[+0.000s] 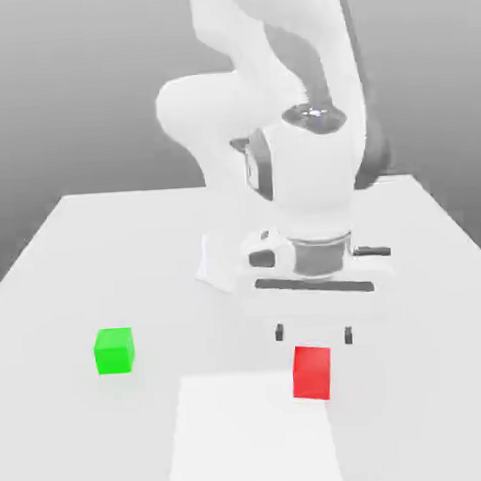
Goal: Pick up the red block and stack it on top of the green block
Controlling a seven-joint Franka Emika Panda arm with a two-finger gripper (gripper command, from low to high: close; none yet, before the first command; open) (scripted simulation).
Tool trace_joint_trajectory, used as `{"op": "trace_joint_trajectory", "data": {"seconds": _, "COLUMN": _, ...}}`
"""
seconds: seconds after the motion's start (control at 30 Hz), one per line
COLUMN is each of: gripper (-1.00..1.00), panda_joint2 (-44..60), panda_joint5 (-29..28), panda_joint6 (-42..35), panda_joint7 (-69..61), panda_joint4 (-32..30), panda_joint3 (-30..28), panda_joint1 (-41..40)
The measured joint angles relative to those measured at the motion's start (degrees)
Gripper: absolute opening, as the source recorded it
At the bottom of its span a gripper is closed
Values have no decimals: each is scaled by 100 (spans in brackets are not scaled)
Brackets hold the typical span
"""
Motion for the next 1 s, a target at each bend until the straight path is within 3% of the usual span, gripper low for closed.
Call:
{"op": "trace_joint_trajectory", "data": {"seconds": 0.1, "gripper": 0, "panda_joint2": 636, "panda_joint5": -487, "panda_joint6": 529, "panda_joint7": 366, "panda_joint4": 85, "panda_joint3": -443, "panda_joint1": 332}}
{"op": "trace_joint_trajectory", "data": {"seconds": 0.13, "gripper": -100, "panda_joint2": 779, "panda_joint5": -557, "panda_joint6": 653, "panda_joint7": 422, "panda_joint4": 105, "panda_joint3": -565, "panda_joint1": 438}}
{"op": "trace_joint_trajectory", "data": {"seconds": 0.37, "gripper": -100, "panda_joint2": 783, "panda_joint5": -570, "panda_joint6": 665, "panda_joint7": 434, "panda_joint4": 105, "panda_joint3": -575, "panda_joint1": 449}}
{"op": "trace_joint_trajectory", "data": {"seconds": 0.6, "gripper": -100, "panda_joint2": -540, "panda_joint5": 376, "panda_joint6": -452, "panda_joint7": -248, "panda_joint4": -92, "panda_joint3": -283, "panda_joint1": 426}}
{"op": "trace_joint_trajectory", "data": {"seconds": 1.0, "gripper": -100, "panda_joint2": -1780, "panda_joint5": -496, "panda_joint6": -1298, "panda_joint7": -1136, "panda_joint4": -450, "panda_joint3": -2125, "panda_joint1": -1939}}
